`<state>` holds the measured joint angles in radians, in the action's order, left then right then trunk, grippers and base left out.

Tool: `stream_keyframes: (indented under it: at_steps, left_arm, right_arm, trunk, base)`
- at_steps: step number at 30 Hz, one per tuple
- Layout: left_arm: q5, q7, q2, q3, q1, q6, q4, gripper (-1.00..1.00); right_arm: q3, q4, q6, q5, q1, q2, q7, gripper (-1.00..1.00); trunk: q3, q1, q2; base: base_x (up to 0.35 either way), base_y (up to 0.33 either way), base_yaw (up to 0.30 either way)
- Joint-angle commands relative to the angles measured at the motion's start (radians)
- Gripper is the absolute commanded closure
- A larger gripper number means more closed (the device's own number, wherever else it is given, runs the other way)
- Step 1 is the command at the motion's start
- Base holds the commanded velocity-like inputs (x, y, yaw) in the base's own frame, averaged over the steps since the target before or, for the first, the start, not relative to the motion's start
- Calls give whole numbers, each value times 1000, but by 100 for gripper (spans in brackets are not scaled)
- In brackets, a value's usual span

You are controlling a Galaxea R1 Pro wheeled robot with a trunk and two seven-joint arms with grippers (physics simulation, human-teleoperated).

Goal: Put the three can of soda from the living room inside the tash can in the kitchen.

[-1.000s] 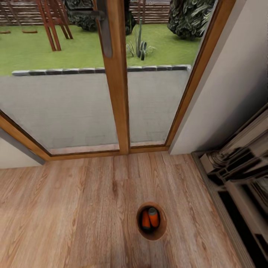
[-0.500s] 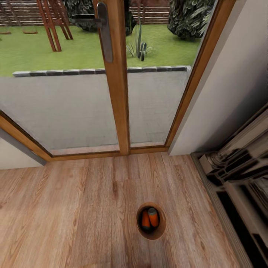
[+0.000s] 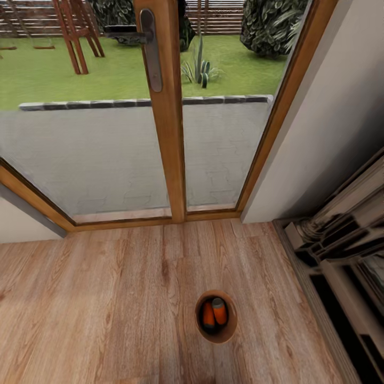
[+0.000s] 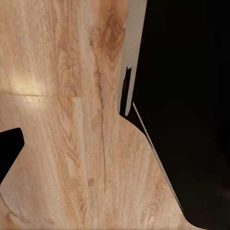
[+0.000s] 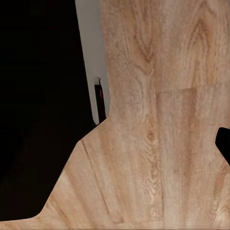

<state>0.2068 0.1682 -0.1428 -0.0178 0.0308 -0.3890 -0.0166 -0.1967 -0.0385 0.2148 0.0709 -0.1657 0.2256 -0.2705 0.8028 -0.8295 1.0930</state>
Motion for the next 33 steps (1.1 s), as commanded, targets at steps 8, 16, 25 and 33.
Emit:
stream_keyframes:
  at_steps: [8, 16, 25, 33]
  left_arm:
    - [-5, 0, 0, -5, 0, 0, 0, -100]
    - [-9, 1, 0, -6, 0, 2, 0, -100]
    - [-9, 1, 0, -7, 0, 2, 1, -100]
    - [-9, 1, 0, -7, 0, 2, 1, -100]
  right_arm:
    - [-7, 0, 1, -2, 0, -4, 0, -100]
    - [-5, -1, 1, 2, 0, -9, -1, -100]
    - [-2, -1, 0, 4, 0, -46, -2, -100]
    - [-2, -1, 0, 5, 0, -62, -3, -100]
  trunk:
    - [0, 0, 0]
    - [0, 0, 0]
    - [0, 0, 0]
    - [0, 0, 0]
  base:
    - [0, 0, 0]
    - [0, 0, 0]
    - [0, 0, 0]
    - [0, 0, 0]
